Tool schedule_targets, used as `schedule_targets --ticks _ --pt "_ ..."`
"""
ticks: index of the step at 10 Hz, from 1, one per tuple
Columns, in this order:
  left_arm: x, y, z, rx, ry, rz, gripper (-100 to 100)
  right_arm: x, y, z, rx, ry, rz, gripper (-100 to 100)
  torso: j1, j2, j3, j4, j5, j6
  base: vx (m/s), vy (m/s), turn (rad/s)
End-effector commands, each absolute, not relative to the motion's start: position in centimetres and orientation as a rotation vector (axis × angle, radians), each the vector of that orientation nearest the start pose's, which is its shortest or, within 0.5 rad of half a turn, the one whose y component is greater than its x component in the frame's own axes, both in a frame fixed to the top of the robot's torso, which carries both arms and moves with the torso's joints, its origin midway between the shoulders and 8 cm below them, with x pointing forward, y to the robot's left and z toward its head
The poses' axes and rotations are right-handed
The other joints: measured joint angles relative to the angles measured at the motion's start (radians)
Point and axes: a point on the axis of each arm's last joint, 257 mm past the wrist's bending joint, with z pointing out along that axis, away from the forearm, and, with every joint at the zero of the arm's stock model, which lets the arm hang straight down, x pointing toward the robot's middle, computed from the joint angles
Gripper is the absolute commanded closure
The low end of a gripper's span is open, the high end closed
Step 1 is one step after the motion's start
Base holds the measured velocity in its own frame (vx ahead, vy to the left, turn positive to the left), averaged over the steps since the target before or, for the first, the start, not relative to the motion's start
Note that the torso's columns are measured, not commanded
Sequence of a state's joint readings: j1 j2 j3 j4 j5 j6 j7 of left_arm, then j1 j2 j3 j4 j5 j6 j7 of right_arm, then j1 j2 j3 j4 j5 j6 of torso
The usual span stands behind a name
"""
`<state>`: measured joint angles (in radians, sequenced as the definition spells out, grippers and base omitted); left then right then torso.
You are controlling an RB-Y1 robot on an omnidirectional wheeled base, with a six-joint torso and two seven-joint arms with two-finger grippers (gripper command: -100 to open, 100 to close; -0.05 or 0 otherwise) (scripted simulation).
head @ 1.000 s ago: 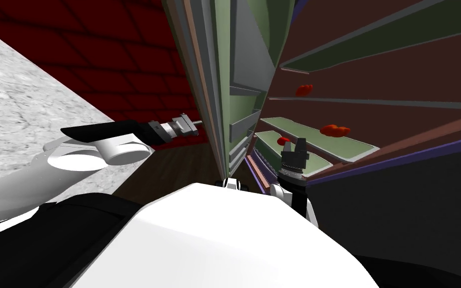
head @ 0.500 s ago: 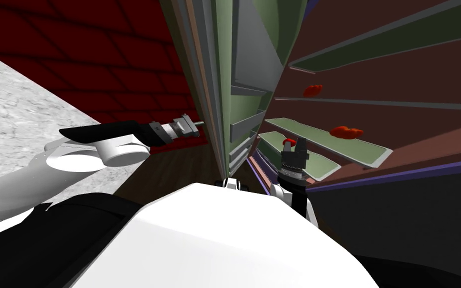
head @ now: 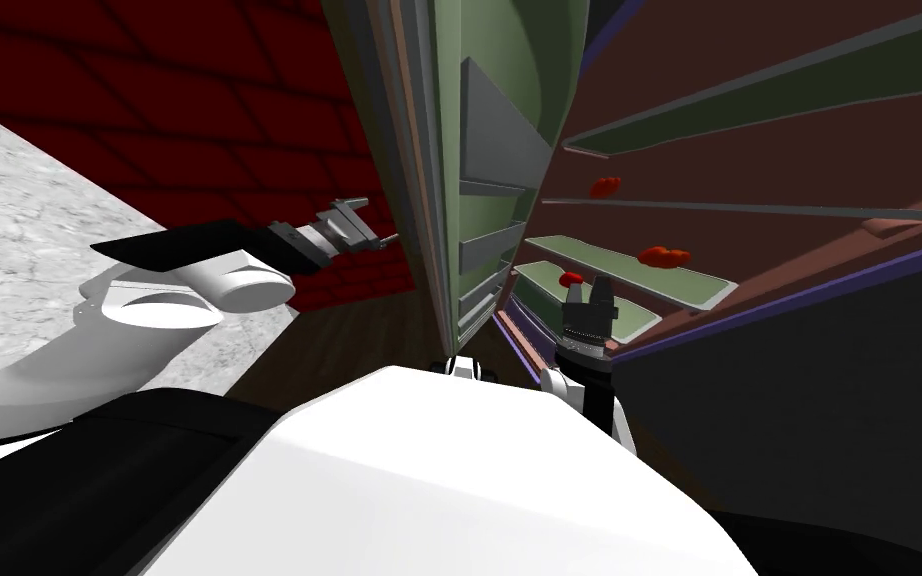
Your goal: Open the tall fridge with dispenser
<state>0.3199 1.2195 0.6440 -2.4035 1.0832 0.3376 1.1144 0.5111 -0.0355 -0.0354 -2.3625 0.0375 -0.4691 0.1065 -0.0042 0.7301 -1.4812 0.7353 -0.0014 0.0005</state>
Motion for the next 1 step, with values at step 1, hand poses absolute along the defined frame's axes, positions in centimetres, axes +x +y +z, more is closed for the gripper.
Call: schedule_targets --ticks 1 --pt "43.07 31.48 17.22 -1.438 1.036 -2.066 -100 33.07 -27.95 5.18 0.529 0.654 1.150 0 0.002 0.001 0.001 0.000 0.001 0.000 0.023 -0.015 -0.003"
